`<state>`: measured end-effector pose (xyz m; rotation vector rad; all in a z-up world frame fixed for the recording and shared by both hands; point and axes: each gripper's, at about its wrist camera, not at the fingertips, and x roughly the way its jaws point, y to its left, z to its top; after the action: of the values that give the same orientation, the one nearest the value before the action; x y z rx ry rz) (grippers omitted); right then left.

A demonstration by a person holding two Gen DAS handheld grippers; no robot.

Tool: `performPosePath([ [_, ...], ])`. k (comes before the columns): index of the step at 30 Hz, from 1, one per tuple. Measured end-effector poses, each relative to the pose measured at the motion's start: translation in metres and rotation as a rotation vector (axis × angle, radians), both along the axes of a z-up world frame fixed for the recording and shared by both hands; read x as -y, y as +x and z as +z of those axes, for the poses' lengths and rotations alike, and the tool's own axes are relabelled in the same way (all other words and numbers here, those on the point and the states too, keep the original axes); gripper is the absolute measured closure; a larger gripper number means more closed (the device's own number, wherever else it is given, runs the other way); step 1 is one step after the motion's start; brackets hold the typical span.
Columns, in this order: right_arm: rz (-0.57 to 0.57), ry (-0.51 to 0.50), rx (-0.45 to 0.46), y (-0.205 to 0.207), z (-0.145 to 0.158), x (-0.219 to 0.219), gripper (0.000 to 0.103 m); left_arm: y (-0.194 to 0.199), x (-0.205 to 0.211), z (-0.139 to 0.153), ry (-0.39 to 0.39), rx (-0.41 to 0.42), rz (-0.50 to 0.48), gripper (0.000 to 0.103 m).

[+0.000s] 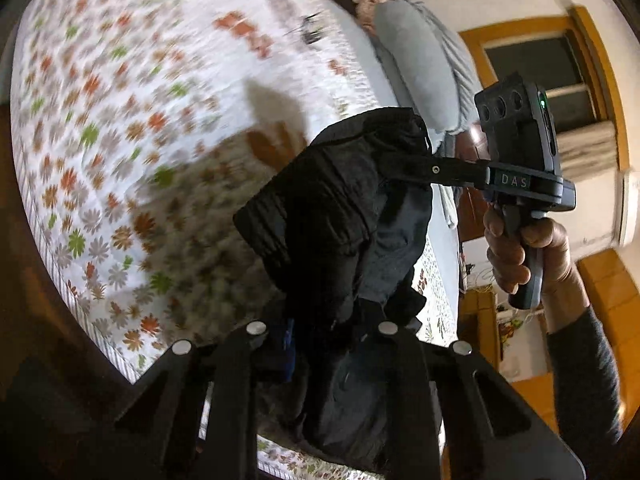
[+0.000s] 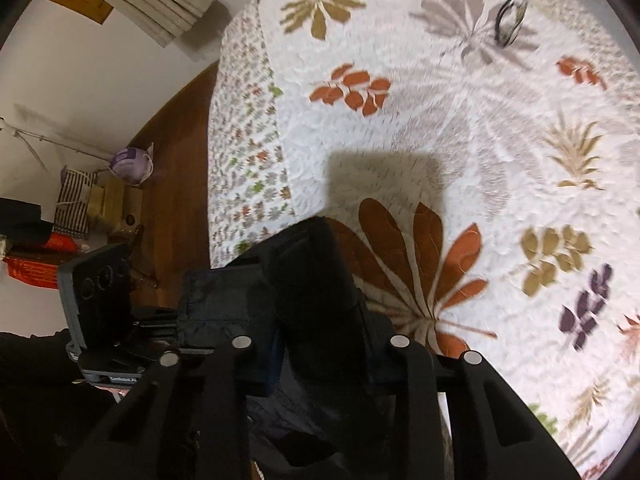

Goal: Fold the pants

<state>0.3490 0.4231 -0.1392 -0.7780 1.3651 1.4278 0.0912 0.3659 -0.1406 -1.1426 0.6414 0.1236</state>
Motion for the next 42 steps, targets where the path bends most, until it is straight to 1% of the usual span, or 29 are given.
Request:
performPosePath([
  [5,-0.034,0.055,0.054,-0.006,0.045,0.034,0.073,0.002,0.022,0.041,0.135,0.029,-0.043,0.085],
  [9,-0.065,0.091,0.087,-0.011,0.073,0.059,0.073,0.005,0.045,0.072,0.233,0.054,-0.08,0.086],
  [14,-0.112,0.143,0.124,-0.013,0.107,0.102,0.073,0.007,0.07,0.1,0.317,0.081,-0.125,0.086],
  [16,-0.125,0.158,0.136,-0.016,0.115,0.115,0.073,0.006,0.083,0.109,0.344,0.09,-0.142,0.086],
  [22,-0.168,0.204,0.168,-0.021,0.143,0.158,0.073,0.001,0.113,0.131,0.404,0.115,-0.179,0.086],
  [32,-0.233,0.27,0.205,-0.027,0.171,0.211,0.073,0.001,0.15,0.164,0.476,0.148,-0.237,0.086],
  [36,-0.261,0.294,0.214,-0.029,0.178,0.23,0.073,0.002,0.166,0.174,0.509,0.155,-0.268,0.087],
  [42,-0.313,0.332,0.224,-0.031,0.184,0.264,0.073,0.005,0.184,0.184,0.534,0.164,-0.309,0.087],
])
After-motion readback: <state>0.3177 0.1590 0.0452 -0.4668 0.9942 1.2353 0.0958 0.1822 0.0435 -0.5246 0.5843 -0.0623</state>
